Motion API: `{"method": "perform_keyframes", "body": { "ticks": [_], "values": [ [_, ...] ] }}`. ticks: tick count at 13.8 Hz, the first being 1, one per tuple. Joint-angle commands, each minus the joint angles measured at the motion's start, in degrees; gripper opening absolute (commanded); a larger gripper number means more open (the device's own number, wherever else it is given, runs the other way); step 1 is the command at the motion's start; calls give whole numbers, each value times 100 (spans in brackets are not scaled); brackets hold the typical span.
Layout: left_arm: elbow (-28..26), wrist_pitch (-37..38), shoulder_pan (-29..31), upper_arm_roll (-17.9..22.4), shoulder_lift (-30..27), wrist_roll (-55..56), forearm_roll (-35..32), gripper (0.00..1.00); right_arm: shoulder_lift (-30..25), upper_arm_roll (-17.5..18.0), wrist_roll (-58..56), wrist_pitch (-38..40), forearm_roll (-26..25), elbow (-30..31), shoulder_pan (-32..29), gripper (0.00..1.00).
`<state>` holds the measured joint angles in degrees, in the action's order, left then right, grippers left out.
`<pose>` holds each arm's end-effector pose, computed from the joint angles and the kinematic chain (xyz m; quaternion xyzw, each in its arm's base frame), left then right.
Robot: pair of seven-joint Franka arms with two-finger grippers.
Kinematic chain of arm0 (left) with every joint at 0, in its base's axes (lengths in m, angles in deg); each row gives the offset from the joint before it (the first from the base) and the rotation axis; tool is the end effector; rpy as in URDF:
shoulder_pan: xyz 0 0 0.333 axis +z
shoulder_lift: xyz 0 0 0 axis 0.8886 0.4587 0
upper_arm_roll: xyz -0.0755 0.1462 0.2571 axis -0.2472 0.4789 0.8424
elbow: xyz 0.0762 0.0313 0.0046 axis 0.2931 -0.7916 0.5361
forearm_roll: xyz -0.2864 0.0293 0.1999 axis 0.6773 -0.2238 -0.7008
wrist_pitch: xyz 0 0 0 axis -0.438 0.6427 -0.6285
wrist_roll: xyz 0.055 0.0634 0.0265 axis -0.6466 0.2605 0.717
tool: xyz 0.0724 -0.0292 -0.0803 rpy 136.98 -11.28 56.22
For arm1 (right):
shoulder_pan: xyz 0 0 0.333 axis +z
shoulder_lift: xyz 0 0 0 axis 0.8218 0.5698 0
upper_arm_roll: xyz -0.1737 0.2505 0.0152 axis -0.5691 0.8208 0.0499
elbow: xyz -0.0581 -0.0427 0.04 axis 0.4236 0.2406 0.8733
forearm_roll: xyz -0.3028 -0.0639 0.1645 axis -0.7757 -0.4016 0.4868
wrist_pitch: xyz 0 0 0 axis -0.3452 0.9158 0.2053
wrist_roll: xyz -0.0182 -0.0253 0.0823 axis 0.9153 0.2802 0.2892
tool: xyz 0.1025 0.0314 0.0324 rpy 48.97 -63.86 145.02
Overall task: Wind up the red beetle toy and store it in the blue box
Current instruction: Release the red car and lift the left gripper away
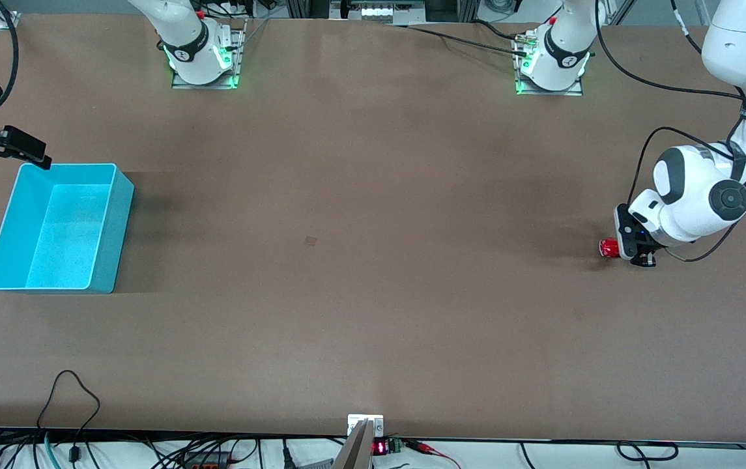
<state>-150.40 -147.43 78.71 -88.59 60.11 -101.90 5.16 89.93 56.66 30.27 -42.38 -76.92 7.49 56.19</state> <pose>0.5363 0.1086 0.2055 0.7241 -0.6889 -0.0323 0.0086 0.5219 -0.0330 0.5852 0.9995 -0.0082 -0.0274 0.0144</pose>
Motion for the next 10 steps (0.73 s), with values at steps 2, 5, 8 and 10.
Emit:
{"method": "perform_keyframes", "body": {
  "ticks": [2, 5, 8, 10],
  "values": [
    [207, 170, 34, -114, -25, -25, -36, 100, 38, -17, 50, 63, 63, -89, 13, 100],
    [207, 382, -1, -168, -236, 63, -27, 100, 64, -8, 41, 63, 63, -89, 13, 100],
    [207, 530, -2, -203, -420, 107, -19, 100, 73, -8, 23, 63, 72, -89, 13, 100],
    [408, 1116, -2, -229, -692, 308, -27, 100, 73, -8, 23, 63, 72, -89, 13, 100]
  ]
}}
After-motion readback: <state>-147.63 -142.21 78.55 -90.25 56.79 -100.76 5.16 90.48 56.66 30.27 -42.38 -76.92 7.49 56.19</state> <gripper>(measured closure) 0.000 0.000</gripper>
